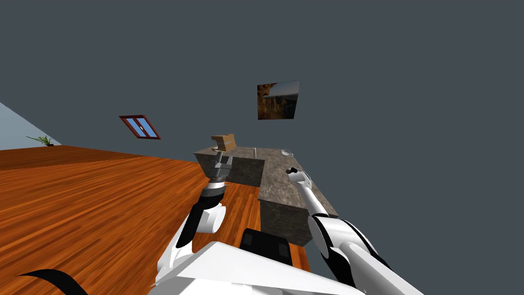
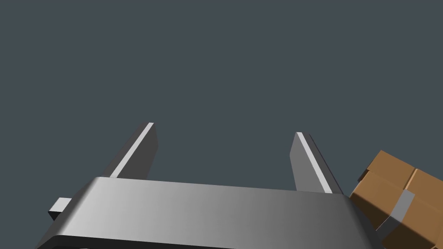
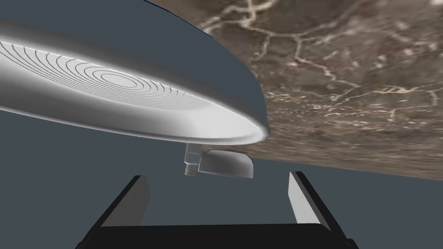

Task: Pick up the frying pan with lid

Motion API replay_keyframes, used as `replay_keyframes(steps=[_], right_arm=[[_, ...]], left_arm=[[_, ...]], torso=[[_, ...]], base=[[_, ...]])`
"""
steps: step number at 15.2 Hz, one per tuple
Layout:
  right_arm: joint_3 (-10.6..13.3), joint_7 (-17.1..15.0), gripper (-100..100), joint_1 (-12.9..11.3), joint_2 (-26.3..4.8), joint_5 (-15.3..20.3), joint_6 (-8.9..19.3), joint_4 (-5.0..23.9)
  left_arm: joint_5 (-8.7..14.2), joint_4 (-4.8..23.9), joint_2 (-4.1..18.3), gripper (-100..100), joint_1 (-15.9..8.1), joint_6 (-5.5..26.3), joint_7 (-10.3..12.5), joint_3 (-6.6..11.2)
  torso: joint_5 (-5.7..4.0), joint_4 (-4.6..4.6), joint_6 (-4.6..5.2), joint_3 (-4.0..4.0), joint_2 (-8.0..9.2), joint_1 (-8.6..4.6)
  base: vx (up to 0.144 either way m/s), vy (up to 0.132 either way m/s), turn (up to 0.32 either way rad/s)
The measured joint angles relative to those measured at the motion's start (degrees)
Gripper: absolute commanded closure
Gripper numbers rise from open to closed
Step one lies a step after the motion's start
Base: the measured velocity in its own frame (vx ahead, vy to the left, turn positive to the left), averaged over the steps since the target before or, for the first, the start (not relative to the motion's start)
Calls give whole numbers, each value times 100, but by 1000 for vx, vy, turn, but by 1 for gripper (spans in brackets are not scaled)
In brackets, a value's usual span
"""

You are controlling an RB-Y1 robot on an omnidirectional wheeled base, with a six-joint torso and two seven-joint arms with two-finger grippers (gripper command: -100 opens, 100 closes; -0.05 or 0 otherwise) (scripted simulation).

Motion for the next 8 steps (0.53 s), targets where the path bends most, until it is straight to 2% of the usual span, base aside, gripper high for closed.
replay_keyframes(steps=[1, 6, 8], right_arm=[[-7, 74, -100, -51, -1, 7, 71, 80], [-96, 563, -100, -646, 42, 212, 557, 789], [-121, 779, -100, -794, 47, 233, 770, 975]], left_arm=[[0, 0, 0, 0, 0, 0, 0, 0], [0, 0, 0, 0, 0, 0, 0, 0], [0, 0, 0, 0, 0, 0, 0, 0]], torso=[[0, 0, 0, 0, 1, -2], [1, 0, 0, 0, -1, 2], [0, 0, 0, 0, 1, -1]], base=[[3, 14, -28], [7, 20, -23], [4, 13, -14]])
